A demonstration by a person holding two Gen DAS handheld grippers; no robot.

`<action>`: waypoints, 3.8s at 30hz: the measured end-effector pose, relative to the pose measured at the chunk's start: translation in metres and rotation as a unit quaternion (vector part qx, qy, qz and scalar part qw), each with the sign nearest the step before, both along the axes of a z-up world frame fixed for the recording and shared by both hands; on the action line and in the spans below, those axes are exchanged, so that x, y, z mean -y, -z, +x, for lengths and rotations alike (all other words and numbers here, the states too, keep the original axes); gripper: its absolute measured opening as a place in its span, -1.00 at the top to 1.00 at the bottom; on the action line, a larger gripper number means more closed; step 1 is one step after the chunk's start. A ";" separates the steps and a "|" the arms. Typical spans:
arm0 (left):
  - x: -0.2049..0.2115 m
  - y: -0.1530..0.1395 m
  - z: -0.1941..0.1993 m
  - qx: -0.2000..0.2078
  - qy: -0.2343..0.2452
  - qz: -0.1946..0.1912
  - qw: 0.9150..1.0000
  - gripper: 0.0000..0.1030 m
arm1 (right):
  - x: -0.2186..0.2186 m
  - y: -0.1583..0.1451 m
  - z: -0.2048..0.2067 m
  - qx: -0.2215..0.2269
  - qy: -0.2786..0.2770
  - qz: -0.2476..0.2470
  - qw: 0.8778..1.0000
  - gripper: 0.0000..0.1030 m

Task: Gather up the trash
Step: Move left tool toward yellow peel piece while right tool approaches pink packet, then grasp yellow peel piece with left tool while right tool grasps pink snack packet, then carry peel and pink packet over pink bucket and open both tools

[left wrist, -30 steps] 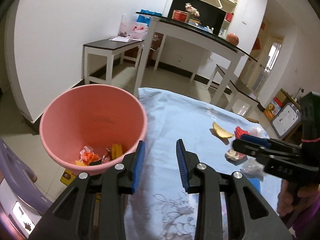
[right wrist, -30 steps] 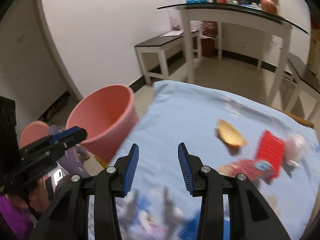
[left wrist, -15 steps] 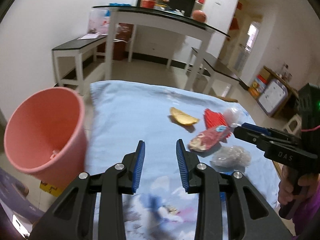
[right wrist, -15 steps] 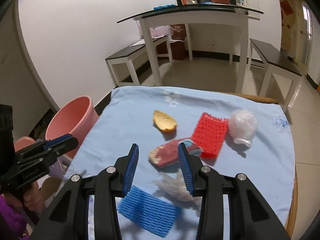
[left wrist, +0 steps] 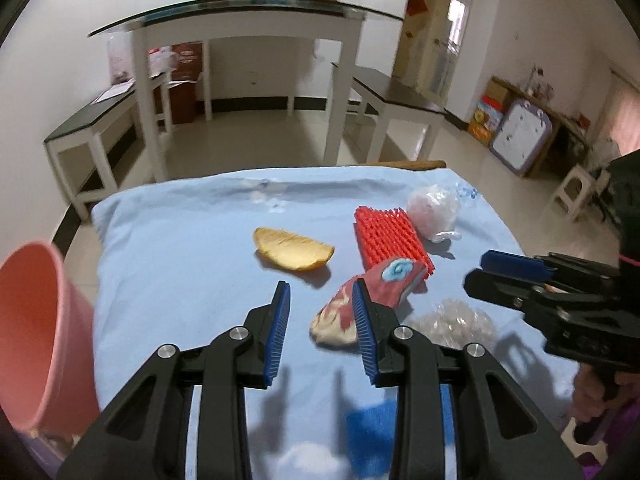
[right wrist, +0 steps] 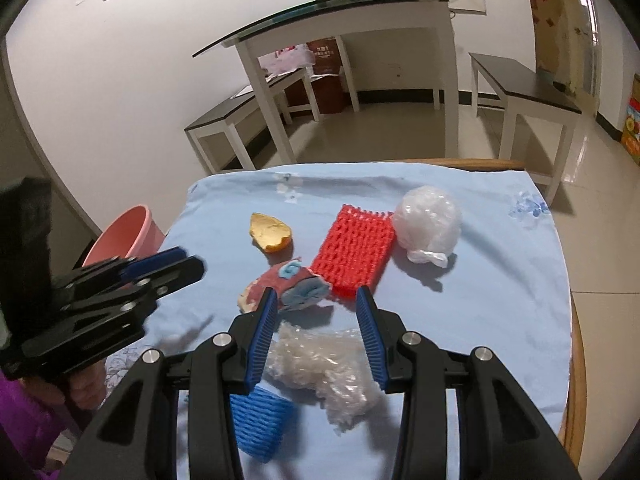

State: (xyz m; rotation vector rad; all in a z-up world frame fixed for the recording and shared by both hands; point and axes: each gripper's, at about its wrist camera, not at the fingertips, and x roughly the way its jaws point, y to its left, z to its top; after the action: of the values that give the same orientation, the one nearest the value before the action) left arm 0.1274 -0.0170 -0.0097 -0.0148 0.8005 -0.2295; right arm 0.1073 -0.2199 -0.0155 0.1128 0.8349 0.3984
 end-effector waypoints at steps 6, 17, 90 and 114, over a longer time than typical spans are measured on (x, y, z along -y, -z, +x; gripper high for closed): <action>0.019 0.018 0.034 -0.017 0.024 0.039 0.999 0.37 | 0.012 0.001 0.002 -0.007 0.010 0.009 1.000 0.22; 0.025 0.048 0.070 -0.049 0.013 0.070 0.996 0.85 | 0.009 0.005 0.013 -0.027 -0.010 0.041 0.999 0.22; -0.248 -0.005 -0.118 0.062 -0.250 -0.115 0.959 0.93 | -0.374 -0.020 0.017 0.064 -0.265 -0.034 0.962 0.84; -0.224 -0.021 -0.132 0.066 -0.250 -0.097 0.961 0.58 | -0.312 -0.055 -0.021 0.096 -0.266 0.009 0.959 0.12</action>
State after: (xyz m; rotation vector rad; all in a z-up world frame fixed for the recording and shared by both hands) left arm -0.0046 0.2073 0.0111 -0.3794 0.6159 0.1696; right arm 0.0862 0.0924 0.0397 -0.1378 0.6600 0.9090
